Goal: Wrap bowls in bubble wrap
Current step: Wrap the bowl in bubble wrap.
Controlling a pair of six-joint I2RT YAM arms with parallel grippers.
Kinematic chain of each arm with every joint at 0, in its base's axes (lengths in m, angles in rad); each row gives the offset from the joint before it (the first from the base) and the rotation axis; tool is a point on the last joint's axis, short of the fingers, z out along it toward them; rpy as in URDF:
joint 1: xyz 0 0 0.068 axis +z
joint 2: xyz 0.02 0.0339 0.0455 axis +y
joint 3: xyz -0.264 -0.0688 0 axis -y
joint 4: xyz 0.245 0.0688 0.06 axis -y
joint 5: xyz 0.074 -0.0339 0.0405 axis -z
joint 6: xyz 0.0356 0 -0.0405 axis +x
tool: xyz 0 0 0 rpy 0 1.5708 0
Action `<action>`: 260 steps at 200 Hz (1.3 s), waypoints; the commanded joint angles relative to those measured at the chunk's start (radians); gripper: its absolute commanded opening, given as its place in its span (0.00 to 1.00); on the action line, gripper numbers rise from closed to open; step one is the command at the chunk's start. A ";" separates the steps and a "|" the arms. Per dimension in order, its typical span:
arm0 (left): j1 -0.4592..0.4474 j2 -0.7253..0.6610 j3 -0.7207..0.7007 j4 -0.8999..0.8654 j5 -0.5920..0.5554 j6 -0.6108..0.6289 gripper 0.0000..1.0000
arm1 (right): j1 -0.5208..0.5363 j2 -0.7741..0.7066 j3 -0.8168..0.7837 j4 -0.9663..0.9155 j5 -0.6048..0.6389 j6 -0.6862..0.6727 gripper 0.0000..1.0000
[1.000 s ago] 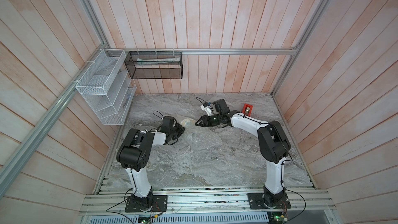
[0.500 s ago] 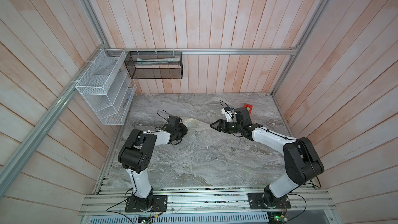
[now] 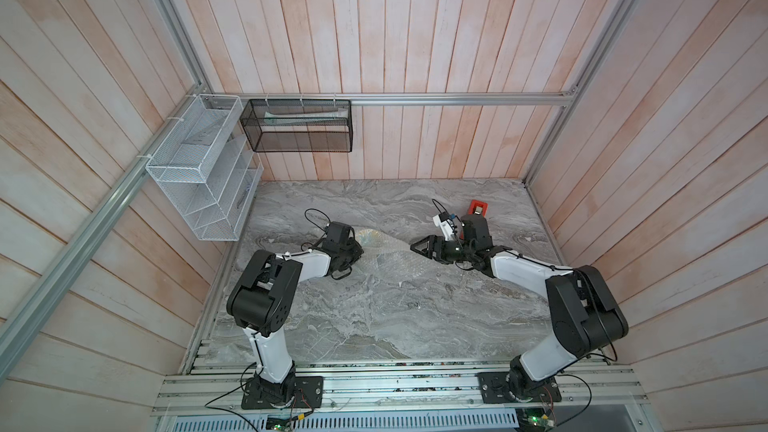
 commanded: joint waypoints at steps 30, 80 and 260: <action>0.000 -0.014 0.024 -0.069 -0.036 0.036 0.10 | 0.008 0.031 -0.079 -0.011 0.018 -0.061 0.78; 0.000 -0.010 0.034 -0.077 -0.032 0.040 0.10 | 0.010 0.048 -0.116 0.020 0.056 -0.085 0.68; -0.002 0.045 0.075 -0.099 -0.100 0.028 0.08 | 0.048 -0.092 -0.205 0.025 0.176 -0.102 0.00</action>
